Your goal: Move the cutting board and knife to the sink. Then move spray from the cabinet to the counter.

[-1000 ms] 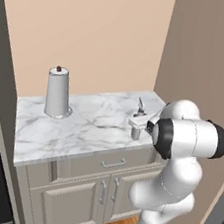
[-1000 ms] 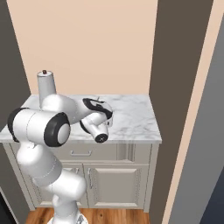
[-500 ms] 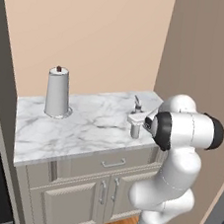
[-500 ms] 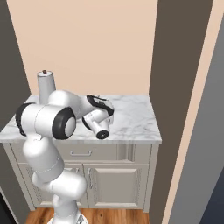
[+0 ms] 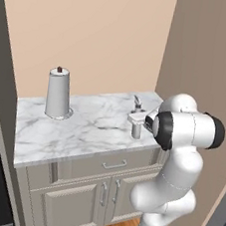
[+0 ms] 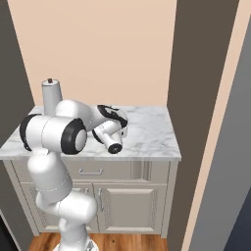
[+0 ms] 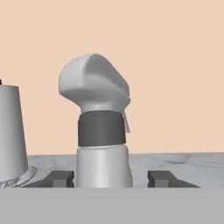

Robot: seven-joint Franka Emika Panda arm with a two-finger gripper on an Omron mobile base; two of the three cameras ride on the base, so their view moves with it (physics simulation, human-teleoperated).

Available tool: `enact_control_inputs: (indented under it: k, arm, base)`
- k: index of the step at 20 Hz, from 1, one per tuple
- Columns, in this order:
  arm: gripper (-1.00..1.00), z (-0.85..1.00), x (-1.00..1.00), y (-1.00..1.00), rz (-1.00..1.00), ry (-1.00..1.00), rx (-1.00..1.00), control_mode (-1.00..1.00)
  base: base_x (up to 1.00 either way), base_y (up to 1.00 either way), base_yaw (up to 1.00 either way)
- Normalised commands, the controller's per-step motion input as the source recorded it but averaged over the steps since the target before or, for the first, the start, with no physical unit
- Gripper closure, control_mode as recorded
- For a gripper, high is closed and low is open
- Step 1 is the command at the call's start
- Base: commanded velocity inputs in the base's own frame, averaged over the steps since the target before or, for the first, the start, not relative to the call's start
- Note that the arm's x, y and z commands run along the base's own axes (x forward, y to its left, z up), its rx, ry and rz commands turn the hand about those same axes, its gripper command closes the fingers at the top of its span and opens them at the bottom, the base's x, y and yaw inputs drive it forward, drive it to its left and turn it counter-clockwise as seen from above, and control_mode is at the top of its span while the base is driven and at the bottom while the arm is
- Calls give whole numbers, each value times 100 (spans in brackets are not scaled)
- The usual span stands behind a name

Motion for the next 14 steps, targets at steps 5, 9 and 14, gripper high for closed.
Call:
enact_control_inputs:
  k: [5,9,14]
  arm:
    - [-100,0,0,0,0,-1,0,-100]
    - [-100,0,0,0,0,-1,0,-100]
    - [-100,0,-9,-2,0,-5,0,-100]
  base:
    - [0,0,0]
    - [0,0,0]
    - [0,0,0]
